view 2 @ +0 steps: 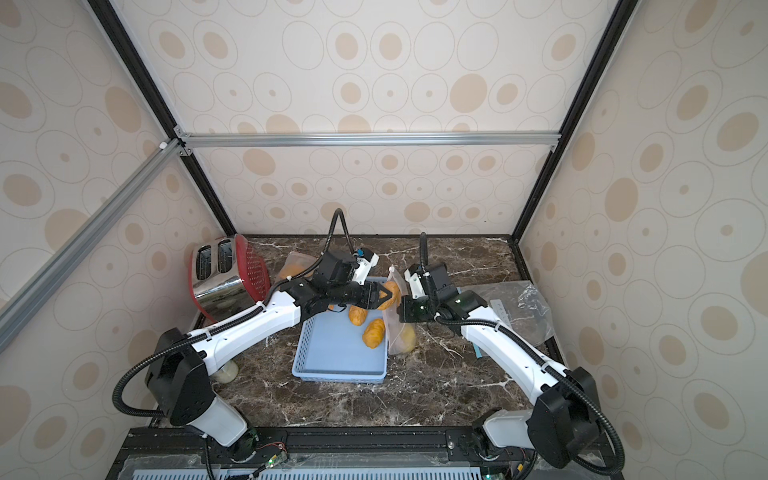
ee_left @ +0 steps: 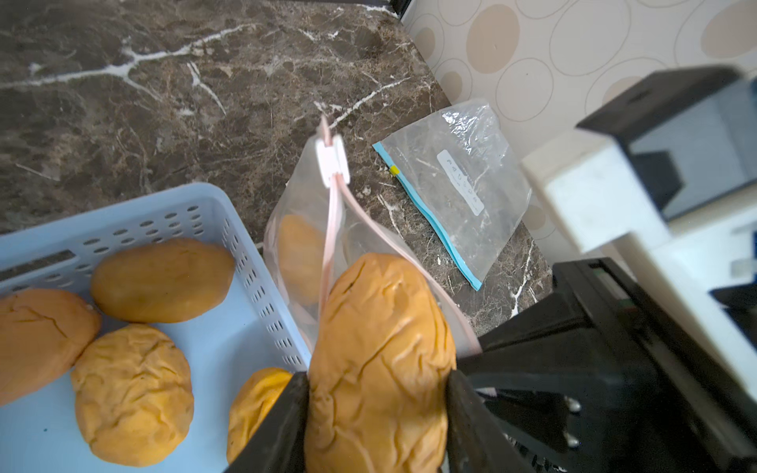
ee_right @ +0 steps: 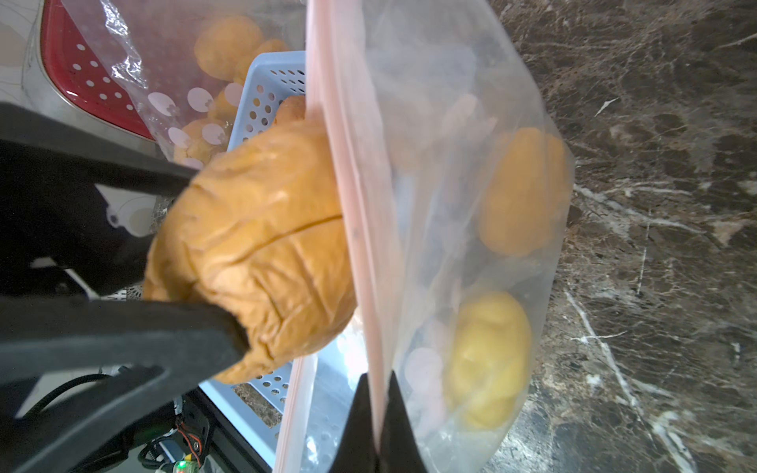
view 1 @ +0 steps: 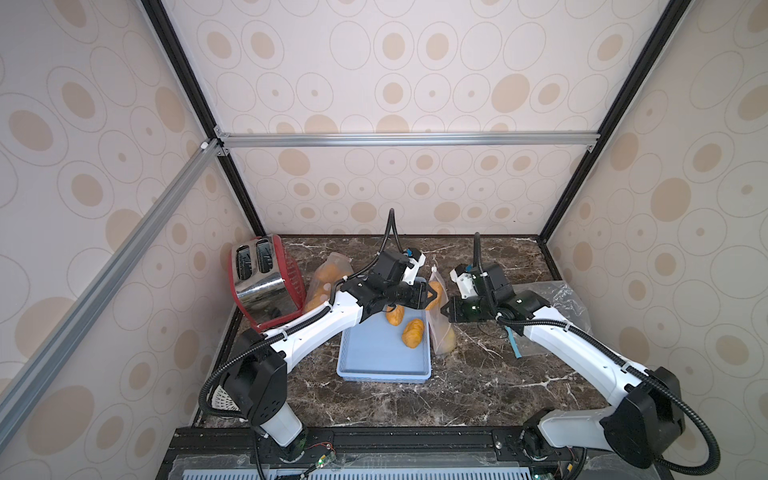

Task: Put the potatoes into a zipper bag and zip it
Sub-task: Place the potato into the zipper food storage bag.

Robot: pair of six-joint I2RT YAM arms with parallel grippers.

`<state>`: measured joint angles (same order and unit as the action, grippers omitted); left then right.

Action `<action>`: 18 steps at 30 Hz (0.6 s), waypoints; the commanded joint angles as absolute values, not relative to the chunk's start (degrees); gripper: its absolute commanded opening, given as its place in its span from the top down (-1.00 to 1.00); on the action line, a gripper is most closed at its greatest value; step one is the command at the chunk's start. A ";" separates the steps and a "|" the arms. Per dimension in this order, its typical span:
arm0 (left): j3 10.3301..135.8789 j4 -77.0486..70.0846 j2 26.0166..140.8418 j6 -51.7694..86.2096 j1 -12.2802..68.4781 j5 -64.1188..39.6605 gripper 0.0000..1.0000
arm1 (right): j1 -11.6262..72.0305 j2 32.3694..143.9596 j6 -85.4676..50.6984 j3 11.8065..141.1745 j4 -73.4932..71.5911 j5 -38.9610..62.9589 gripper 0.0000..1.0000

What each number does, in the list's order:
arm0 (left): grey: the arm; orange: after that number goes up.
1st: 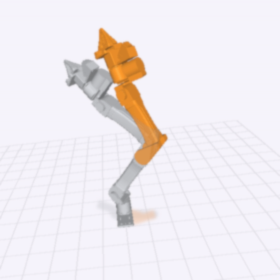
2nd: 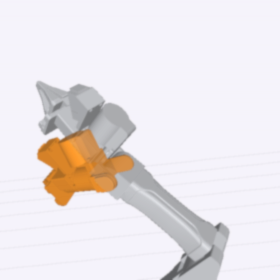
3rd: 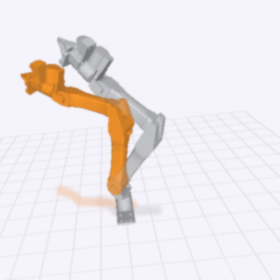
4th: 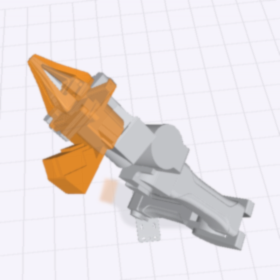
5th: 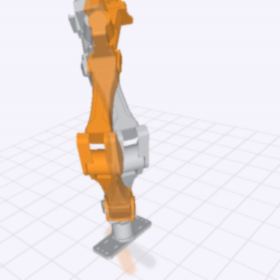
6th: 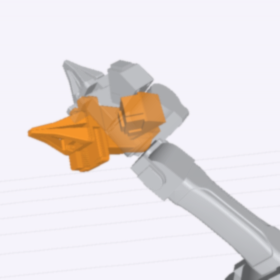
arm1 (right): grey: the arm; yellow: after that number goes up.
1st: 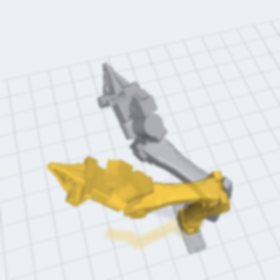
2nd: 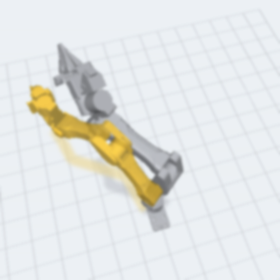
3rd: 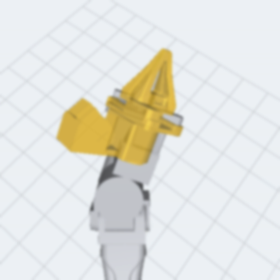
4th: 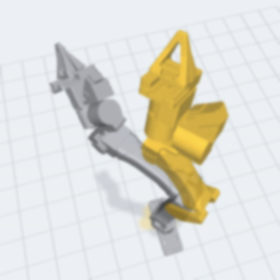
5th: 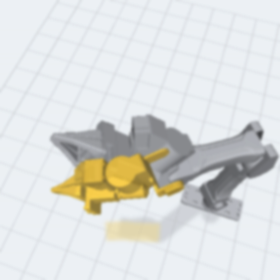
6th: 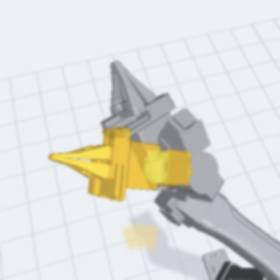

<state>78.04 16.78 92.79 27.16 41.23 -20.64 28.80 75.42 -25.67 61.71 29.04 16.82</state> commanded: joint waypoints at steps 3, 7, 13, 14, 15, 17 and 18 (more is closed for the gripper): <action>84.23 25.13 95.27 23.20 41.57 -20.75 0.00 | 28.74 74.71 -26.04 65.08 30.83 18.90 1.00; 86.40 27.56 96.64 22.28 41.58 -20.90 -0.01 | 28.66 74.97 -26.53 66.26 31.18 20.61 1.00; 89.44 35.00 99.13 18.49 42.17 -16.22 0.00 | 28.69 74.88 -26.36 66.98 32.07 18.76 1.00; 89.55 35.64 99.38 18.13 42.10 -15.74 0.00 | 28.67 74.97 -26.28 66.97 32.00 18.72 1.00; 89.81 36.03 99.57 17.86 42.18 -15.72 0.00 | 28.73 75.18 -26.20 66.98 31.92 18.72 1.00; 90.94 37.28 100.52 17.10 42.29 -15.69 -0.01 | 28.67 75.86 -26.21 67.07 31.99 18.59 1.00; 91.85 37.96 101.04 16.75 42.36 -15.73 -0.01 | 28.72 76.10 -26.04 67.15 32.08 18.62 1.00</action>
